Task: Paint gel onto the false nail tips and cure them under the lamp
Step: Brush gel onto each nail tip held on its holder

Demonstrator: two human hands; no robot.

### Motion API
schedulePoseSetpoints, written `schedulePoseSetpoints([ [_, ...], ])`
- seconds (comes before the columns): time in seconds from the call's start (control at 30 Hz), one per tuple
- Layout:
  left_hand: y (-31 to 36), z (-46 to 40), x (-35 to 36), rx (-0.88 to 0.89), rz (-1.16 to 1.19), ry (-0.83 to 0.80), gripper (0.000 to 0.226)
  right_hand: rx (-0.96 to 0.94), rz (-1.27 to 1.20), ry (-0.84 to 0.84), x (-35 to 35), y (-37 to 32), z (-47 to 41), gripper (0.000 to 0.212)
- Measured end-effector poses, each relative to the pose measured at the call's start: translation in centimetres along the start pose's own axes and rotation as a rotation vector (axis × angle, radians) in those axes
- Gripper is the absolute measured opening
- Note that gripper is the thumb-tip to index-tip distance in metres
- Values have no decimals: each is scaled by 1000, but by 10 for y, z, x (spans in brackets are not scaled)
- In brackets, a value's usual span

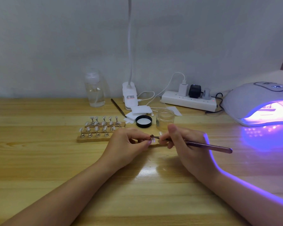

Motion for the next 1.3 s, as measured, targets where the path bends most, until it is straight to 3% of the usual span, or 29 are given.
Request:
schedulePoseSetpoints([
  [0.17,-1,0,0,-6,-1,0,15,52,-101,16,-2,3,2,44],
  [0.37,-1,-1,0,-4,7,-3,16,11,26,-15,0,-2,-1,30],
  [0.57,-3,0,-1,-13,0,3,15,52,-106,-11,-2,0,1,44],
  [0.73,-2,0,-1,-11,2,0,17,25,16,-25,0,-4,-1,25],
  [0.93,-2,0,-1,-4,-7,0,17,111,-111,-31,0,2,2,46],
  [1.1,-2,-1,0,-4,0,4,14,90,-19,-29,0,-2,-2,25],
  [1.3,-2,-1,-1,-14,-4,12,18,162,-161,-22,-1,3,0,43],
])
Point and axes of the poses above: each hand's wrist, its own z-axis away from the middle knuckle, its own x-axis out of the palm, y = z × x, the point moved 5 cm from there along -z, towards the middle knuckle, and after that the axes turned 15 degrees about x, right-handed, at the moved point
